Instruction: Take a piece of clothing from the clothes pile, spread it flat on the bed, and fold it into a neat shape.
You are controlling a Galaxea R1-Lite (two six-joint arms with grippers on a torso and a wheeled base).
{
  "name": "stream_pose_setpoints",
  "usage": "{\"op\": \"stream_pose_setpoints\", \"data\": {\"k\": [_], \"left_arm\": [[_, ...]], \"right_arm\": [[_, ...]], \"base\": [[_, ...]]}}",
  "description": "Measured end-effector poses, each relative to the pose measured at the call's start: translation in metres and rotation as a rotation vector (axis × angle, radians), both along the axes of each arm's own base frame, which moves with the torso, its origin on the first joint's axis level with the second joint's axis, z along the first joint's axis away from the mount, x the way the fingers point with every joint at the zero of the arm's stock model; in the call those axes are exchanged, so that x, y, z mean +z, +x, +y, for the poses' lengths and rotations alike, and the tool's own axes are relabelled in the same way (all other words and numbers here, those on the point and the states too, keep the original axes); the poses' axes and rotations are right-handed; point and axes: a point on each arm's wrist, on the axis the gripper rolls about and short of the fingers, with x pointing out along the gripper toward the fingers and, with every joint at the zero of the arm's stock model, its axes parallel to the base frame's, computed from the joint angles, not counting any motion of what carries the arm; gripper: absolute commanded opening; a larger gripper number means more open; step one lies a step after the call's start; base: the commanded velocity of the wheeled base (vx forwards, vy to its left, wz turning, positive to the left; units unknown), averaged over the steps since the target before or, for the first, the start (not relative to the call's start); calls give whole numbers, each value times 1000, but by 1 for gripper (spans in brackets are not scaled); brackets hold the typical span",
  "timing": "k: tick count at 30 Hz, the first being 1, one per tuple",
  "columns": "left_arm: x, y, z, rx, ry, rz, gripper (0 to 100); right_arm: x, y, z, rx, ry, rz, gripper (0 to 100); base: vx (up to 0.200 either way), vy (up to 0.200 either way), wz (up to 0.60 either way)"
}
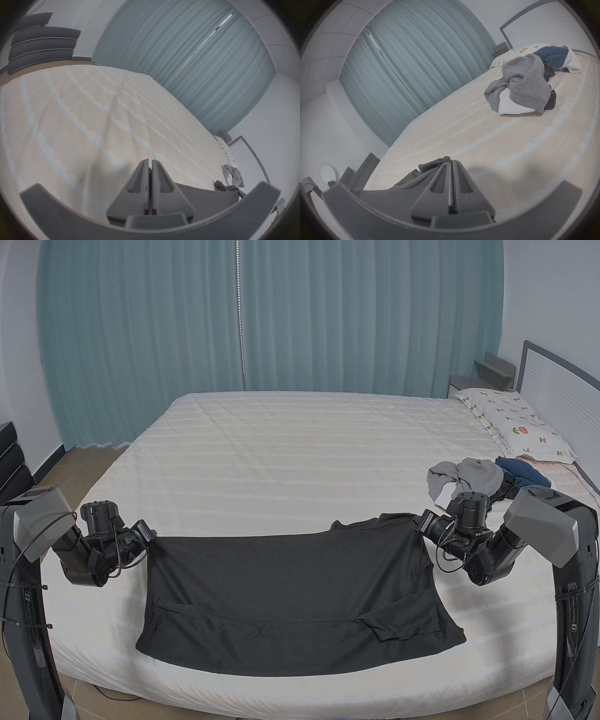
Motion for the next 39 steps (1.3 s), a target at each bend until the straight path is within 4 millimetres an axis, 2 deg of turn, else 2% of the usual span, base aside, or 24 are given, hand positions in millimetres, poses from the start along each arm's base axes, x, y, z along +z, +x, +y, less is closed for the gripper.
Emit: {"op": "stream_pose_setpoints", "data": {"k": [10, 15, 35, 39], "left_arm": [[1, -1, 0, -3, 8, -23, 0], [0, -5, 3, -24, 68, -22, 0], [-20, -40, 8, -207, 359, -20, 0], [-22, -44, 10, -211, 372, -10, 0]], "right_arm": [[-5, -7, 0, 13, -2, 26, 0], [-7, -13, -3, 31, -4, 51, 0], [-12, -46, -22, 157, -35, 182, 0], [-13, -52, -25, 171, -42, 199, 0]], "base": [[0, 0, 0], [0, 0, 0], [0, 0, 0], [0, 0, 0]]}}
